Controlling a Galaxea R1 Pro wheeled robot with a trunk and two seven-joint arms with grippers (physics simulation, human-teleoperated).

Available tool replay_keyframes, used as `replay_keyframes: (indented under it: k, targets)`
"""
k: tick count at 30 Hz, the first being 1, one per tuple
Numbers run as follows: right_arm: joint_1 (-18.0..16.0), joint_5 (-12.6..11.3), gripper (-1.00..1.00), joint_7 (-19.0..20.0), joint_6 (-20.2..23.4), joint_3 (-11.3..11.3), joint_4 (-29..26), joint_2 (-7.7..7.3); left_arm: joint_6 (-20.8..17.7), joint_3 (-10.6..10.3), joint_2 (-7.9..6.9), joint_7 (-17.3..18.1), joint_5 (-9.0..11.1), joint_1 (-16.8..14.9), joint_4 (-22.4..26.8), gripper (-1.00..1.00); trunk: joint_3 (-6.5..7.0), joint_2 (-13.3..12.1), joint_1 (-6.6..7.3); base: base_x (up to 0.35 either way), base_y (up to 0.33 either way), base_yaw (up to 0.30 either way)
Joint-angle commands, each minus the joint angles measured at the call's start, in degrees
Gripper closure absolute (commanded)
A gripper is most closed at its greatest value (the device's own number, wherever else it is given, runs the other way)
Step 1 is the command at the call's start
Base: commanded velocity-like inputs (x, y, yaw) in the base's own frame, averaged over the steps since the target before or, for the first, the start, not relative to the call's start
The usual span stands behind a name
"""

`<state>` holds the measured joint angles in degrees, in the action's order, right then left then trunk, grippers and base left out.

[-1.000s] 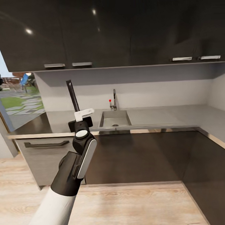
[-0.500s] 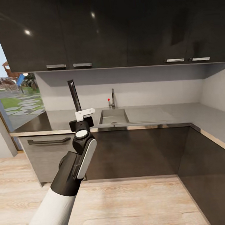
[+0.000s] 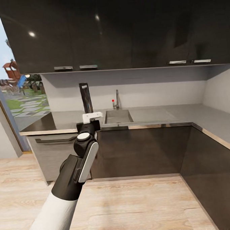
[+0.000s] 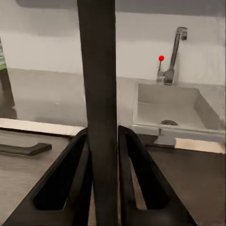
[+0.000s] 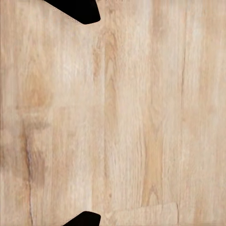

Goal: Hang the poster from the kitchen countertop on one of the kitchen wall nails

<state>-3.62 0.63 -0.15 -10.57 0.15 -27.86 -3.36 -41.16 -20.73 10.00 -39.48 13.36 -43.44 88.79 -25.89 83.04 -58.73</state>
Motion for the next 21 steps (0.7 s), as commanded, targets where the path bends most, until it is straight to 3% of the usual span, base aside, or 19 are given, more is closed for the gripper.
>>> replay_keyframes:
  k: [1,3,6,7,9,10,12,14,15,17,19,21]
  targets:
    - [0.0,0.1,-1.0,0.0,-1.4,0.0,0.0,-0.13,-1.6,-0.1,0.0,2.5,0.2,-0.1,0.1,1.0,-0.07,0.0,0.01,-0.022,0.01,0.0]
    - [0.0,0.1,-1.0,0.0,-2.3,0.0,-0.2,-0.23,-2.5,-0.1,0.0,5.4,0.2,-0.1,0.3,1.0,-0.07,0.0,0.01,-0.016,0.007,0.0]
    - [0.0,0.1,-1.0,-0.2,-3.5,0.0,-2.4,-0.65,-3.8,0.1,0.0,15.5,0.2,-0.1,0.5,1.0,-0.07,0.0,0.01,-0.006,0.003,0.0]
    - [0.0,0.1,-1.0,-0.2,-3.6,-0.1,-3.0,-0.71,-3.8,0.1,-0.25,17.5,0.2,-0.1,0.6,1.0,-0.07,0.0,0.01,-0.003,0.001,0.0]
    - [0.0,0.1,-1.0,-0.3,-3.8,-0.2,-4.8,-0.84,-4.0,0.4,-1.64,21.4,0.2,-0.1,0.7,1.0,-0.07,0.0,0.01,-0.002,0.001,0.0]
    - [0.0,0.1,-1.0,-0.3,-3.8,-0.3,-5.4,-0.9,-4.0,1.0,-3.34,25.8,0.2,-0.1,0.8,1.0,-0.07,0.0,0.01,-0.001,0.001,0.0]
    - [0.0,0.1,-1.0,-0.3,-3.8,-0.4,-6.9,-1.11,-4.1,2.4,-4.92,30.5,0.2,-0.1,0.9,1.0,-0.07,0.0,0.01,0.0,0.0,0.0]
    - [0.0,0.1,-1.0,-0.2,-3.7,-0.4,-8.8,-1.4,-4.1,4.5,-6.2,35.3,0.2,-0.1,0.9,1.0,-0.07,0.0,0.01,0.0,0.0,0.0]
    - [0.0,0.1,-1.0,-0.1,-3.5,-0.5,-10.9,-1.94,-4.2,7.2,-7.12,40.1,0.2,-0.1,0.9,1.0,-0.07,0.0,0.01,0.0,0.0,0.0]
    - [0.0,0.0,-1.0,0.0,-3.4,-0.5,-12.8,-2.7,-4.2,10.1,-7.82,44.7,0.2,-0.1,0.9,1.0,-0.07,0.0,0.01,0.0,0.0,0.0]
    - [-0.1,0.0,-1.0,0.2,-3.2,-0.4,-15.7,-4.47,-4.2,14.3,-9.57,53.9,0.2,-0.1,0.9,1.0,-0.07,0.0,0.01,0.0,0.0,0.0]
    - [-0.7,0.0,-1.0,0.9,-3.0,-0.4,-18.1,-5.61,-4.2,16.2,-12.02,61.7,0.2,-0.1,0.8,1.0,-0.07,0.0,0.01,0.0,0.0,0.0]
